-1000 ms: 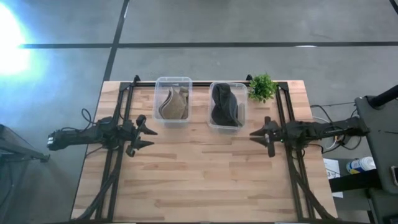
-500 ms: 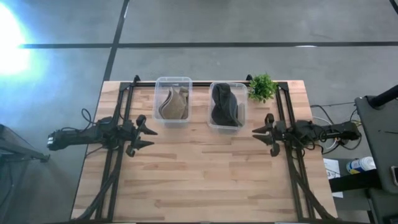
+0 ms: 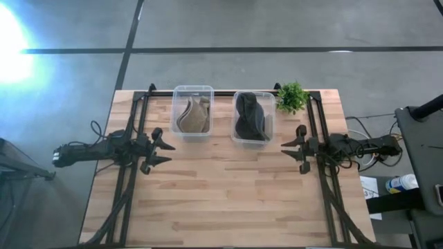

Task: Pick & Place hat
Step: Return to Home Position

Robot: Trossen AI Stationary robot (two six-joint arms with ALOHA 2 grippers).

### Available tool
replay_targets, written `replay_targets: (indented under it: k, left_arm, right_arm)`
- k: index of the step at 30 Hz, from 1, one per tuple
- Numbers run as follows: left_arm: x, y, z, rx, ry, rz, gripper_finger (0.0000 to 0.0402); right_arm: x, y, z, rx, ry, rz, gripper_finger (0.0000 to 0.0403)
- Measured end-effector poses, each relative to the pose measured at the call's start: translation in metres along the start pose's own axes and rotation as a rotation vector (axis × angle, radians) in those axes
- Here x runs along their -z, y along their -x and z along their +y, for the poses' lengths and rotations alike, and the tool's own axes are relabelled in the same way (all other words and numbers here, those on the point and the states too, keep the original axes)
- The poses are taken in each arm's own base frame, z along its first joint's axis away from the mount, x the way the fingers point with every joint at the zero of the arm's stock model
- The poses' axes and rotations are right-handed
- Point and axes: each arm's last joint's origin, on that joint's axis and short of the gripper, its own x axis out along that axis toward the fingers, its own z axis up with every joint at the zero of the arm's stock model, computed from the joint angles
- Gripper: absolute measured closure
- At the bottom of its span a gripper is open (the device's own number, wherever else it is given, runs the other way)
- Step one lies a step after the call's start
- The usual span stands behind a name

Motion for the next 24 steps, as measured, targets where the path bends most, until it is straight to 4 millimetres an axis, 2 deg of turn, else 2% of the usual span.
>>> replay_targets:
  k: [4, 13, 24]
  left_arm:
    - [0.0, 0.0, 0.0, 0.0, 0.0, 0.0, 0.0197]
    - [0.0, 0.0, 0.0, 0.0, 0.0, 0.0, 0.0197]
    - [-0.0001, 0.0, -0.0001, 0.001, 0.0, -0.001, 0.0197]
  right_arm:
    - [0.0, 0.0, 0.0, 0.0, -0.008, 0.0, 0.031]
    - [-0.0001, 0.0, 0.0, 0.001, -0.156, -0.001, 0.0319]
    - [-0.0002, 0.0, 0.0, 0.001, -0.155, -0.001, 0.0309]
